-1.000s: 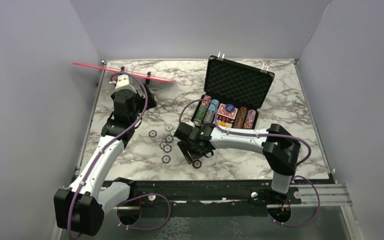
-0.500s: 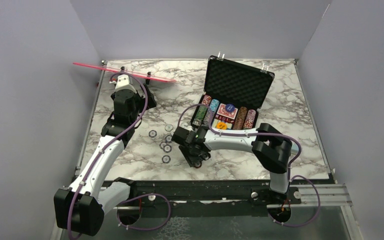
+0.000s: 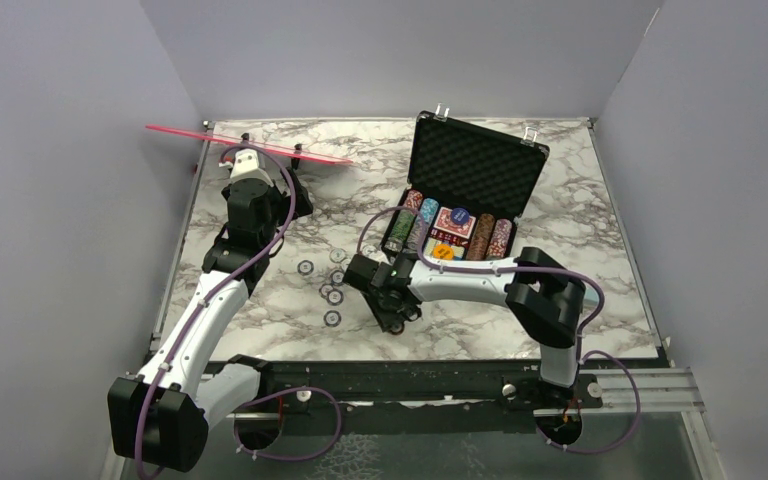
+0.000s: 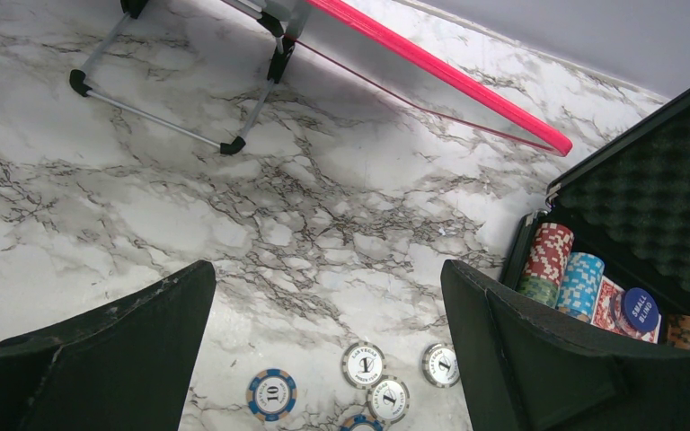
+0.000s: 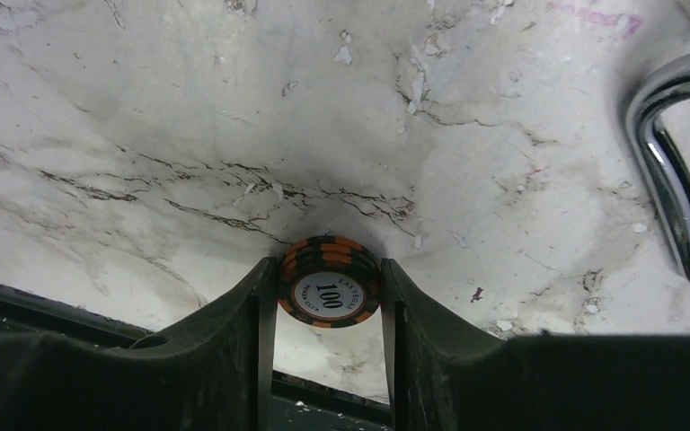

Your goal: Pack up texas hold em set

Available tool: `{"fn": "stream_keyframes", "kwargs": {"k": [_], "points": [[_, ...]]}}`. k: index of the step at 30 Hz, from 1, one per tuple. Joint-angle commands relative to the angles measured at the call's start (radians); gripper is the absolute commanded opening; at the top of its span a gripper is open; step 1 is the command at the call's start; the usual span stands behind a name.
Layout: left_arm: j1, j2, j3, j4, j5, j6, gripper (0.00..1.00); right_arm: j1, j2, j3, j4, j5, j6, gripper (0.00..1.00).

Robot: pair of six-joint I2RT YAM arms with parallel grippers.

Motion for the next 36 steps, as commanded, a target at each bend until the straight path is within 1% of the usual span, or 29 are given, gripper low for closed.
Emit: {"fn": "stream_keyframes", "kwargs": {"k": [1,7,11,12,15,17,19,22,25,28,34,36], "points": [[0.004,-0.01,0.008,0.011,-0.003,0.005,0.99,0.005,-0.088,-0.005,0.009,0.102,0.039,0.26],[0.004,0.002,0.006,0.027,0.042,0.005,0.99,0.003,-0.207,-0.008,0.024,0.173,0.09,0.27],[-0.005,0.011,-0.003,0.059,0.132,0.014,0.99,-0.025,-0.282,-0.025,0.039,0.193,0.127,0.27],[-0.012,0.015,-0.003,0.067,0.166,0.019,0.99,-0.036,-0.303,-0.034,0.045,0.192,0.135,0.28],[-0.02,0.034,-0.003,0.084,0.347,0.016,0.98,-0.076,-0.38,-0.06,0.067,0.192,0.161,0.29],[-0.041,0.065,0.016,0.085,0.443,-0.007,0.96,-0.109,-0.433,-0.093,0.093,0.188,0.169,0.29],[-0.096,0.092,0.043,0.077,0.463,-0.016,0.95,-0.162,-0.476,-0.122,0.116,0.144,0.173,0.29],[-0.196,0.1,0.059,0.08,0.426,-0.033,0.95,-0.254,-0.527,-0.158,0.128,0.071,0.173,0.3],[-0.292,0.109,0.05,0.095,0.464,-0.064,0.95,-0.34,-0.59,-0.2,0.161,-0.01,0.165,0.3],[-0.385,0.118,0.033,0.1,0.466,-0.126,0.95,-0.433,-0.628,-0.244,0.182,-0.117,0.177,0.3],[-0.553,0.102,-0.05,0.227,0.45,-0.242,0.95,-0.506,-0.679,-0.284,0.246,-0.238,0.232,0.3],[-0.602,0.106,-0.074,0.261,0.424,-0.251,0.88,-0.512,-0.693,-0.288,0.26,-0.264,0.255,0.3]]}}
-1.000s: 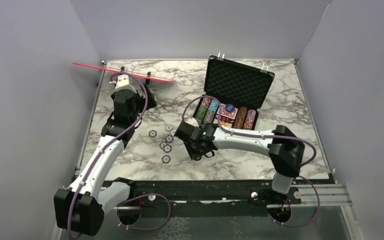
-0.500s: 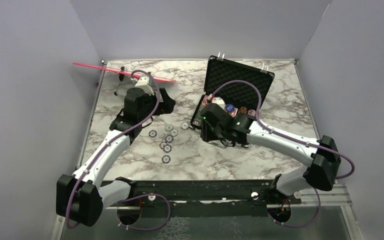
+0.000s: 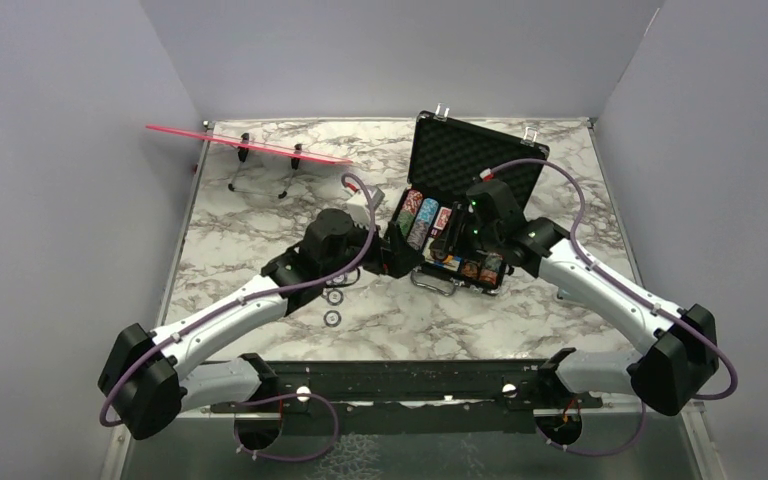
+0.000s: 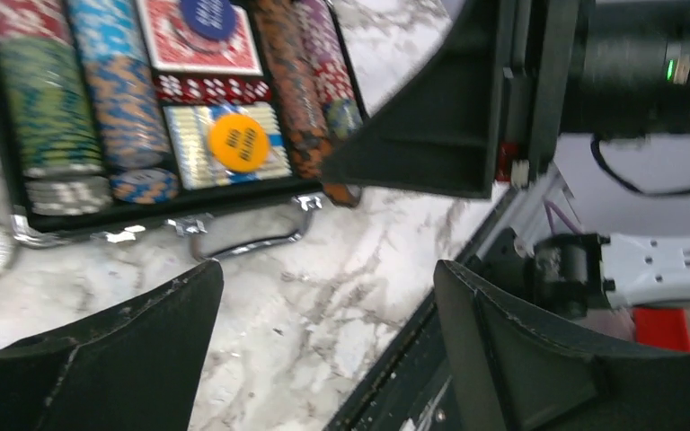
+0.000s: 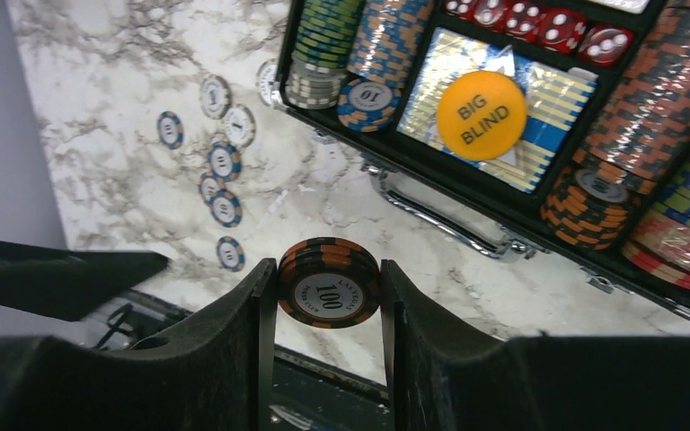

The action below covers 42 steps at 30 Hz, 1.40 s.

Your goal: Pack up texas hold em set

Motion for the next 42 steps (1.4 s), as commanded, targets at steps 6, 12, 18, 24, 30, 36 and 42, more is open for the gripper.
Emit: {"fn": "stream_keyframes", "kwargs": {"k": [6,12,18,24,30,36,42], "points": [[-0.165,0.015,-0.085,0.196,-0.036,-0.077,0.73,-0.024,-0.108,-0.022,0.099,-0.208,0.083,0.31],[-0.189,0.005,-0.121,0.295,-0.135,-0.126,0.76,-0.024,-0.183,-0.078,0.099,-0.226,0.106,0.31],[-0.189,0.008,-0.139,0.366,-0.181,-0.167,0.74,-0.024,-0.234,-0.124,0.122,-0.248,0.142,0.31],[-0.197,0.05,-0.12,0.382,-0.146,-0.264,0.61,-0.024,-0.24,-0.114,0.115,-0.256,0.152,0.31],[-0.204,0.071,-0.112,0.394,-0.153,-0.258,0.43,-0.024,-0.226,-0.119,0.126,-0.263,0.162,0.31],[-0.205,0.075,-0.104,0.394,-0.178,-0.229,0.2,-0.024,-0.219,-0.128,0.136,-0.283,0.161,0.3],[-0.205,0.066,-0.094,0.393,-0.184,-0.072,0.0,-0.024,-0.202,-0.124,0.153,-0.271,0.144,0.58]]}}
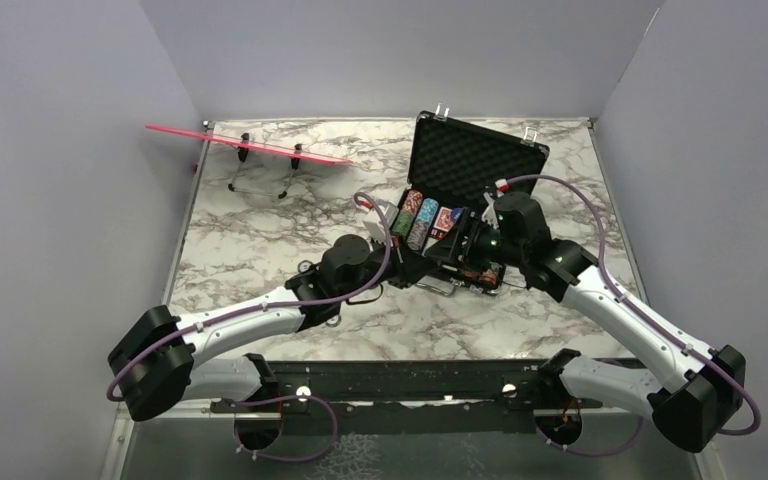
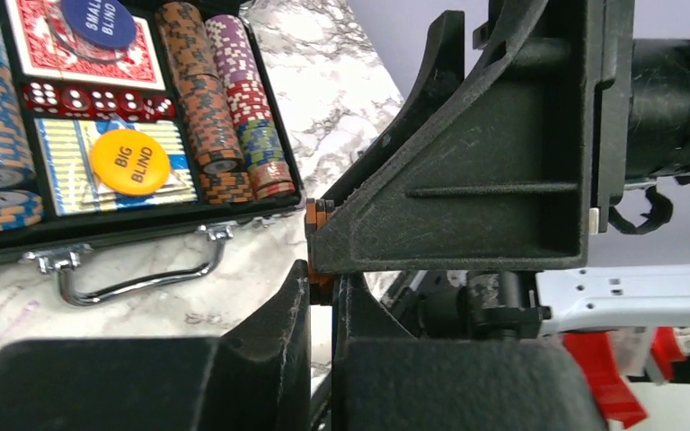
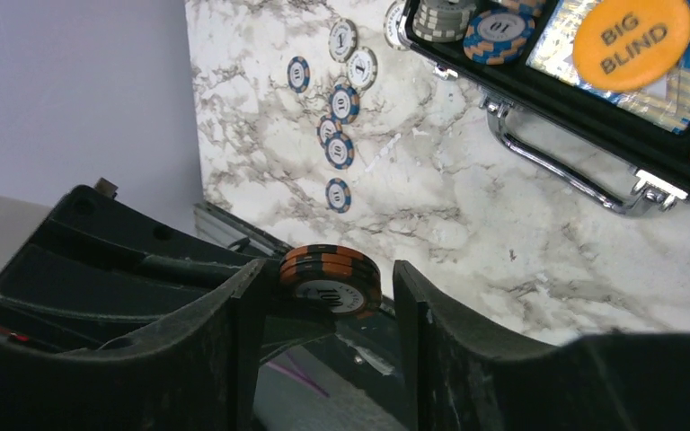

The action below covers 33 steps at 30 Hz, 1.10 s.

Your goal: Pack up texas hold em set

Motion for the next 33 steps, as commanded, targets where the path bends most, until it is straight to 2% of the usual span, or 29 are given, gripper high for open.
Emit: {"fn": "stream_keyframes", "kwargs": {"k": [1,4,6,10,15,20,25,33], "points": [[0.0,-0.009,0.033,0.03,-0.022,0.176,0.0,-0.002,0.015,0.02,0.04,-0.014,-0.033,0.67],[0.0,-0.009,0.051,-0.004,0.038,0.368,0.0,-0.015,0.055,0.11,-0.011,0.045,-0.106,0.77],[0.0,0.003,0.073,-0.055,0.075,0.499,0.0,-0.043,0.093,0.175,-0.051,0.079,-0.152,0.78],[0.001,0.039,0.119,-0.131,0.251,0.791,0.0,-0.157,0.144,0.223,-0.077,0.074,-0.217,0.78],[-0.002,0.105,0.159,-0.166,0.473,1.139,0.0,-0.357,0.152,0.129,-0.023,-0.05,-0.246,0.76],[-0.002,0.263,0.318,-0.354,0.58,1.412,0.0,-0.544,0.137,0.001,0.025,-0.172,-0.266,0.74],[-0.002,0.41,0.447,-0.425,0.61,1.473,0.0,-0.694,0.148,-0.103,0.07,-0.305,-0.289,0.72],[0.014,0.659,0.686,-0.618,0.607,1.519,0.0,-0.717,0.16,-0.149,0.131,-0.313,-0.308,0.72]]}}
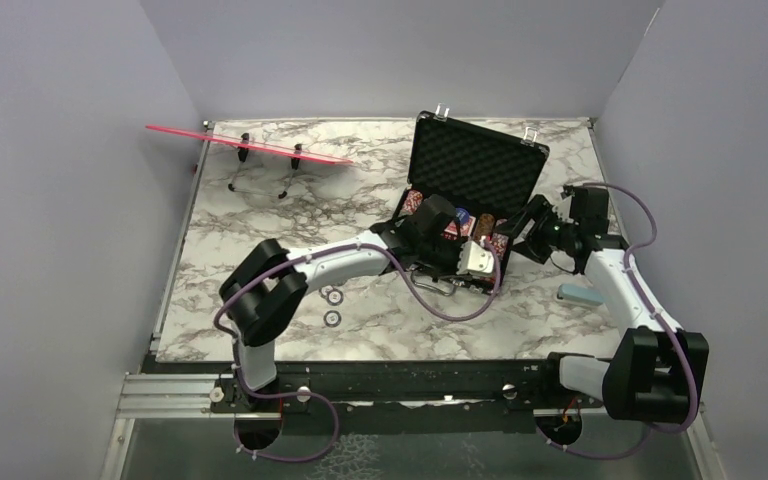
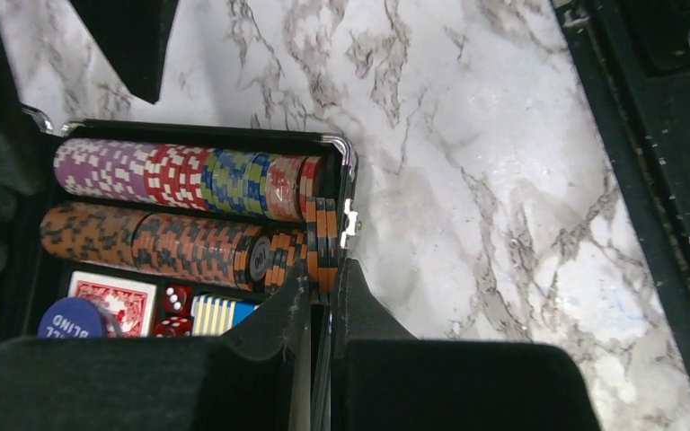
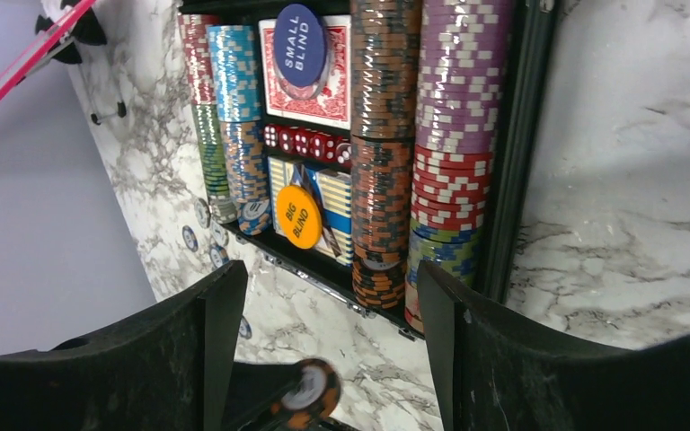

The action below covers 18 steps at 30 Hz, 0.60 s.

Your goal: Pack up texas hold em set

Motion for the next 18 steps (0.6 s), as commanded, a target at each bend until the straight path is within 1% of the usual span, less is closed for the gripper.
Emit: {"fn": "stream_keyframes", "kwargs": {"k": [1,8,18], "points": [[0.016,0.103,0.123,-0.123,0.048,0.066,0.0,-0.009,0.013,-0.026,0.08,-0.064,-0.022,0.72],[0.038,0.188,0.201,-0.17,0.07,0.092,0.0,-0.009,0.008,-0.06,0.11,-0.062,-0.012,0.71],[0.062,0.242,0.233,-0.168,0.002,0.072,0.0,-0.01,0.031,-0.06,0.13,-0.079,-0.015,0.71]]}}
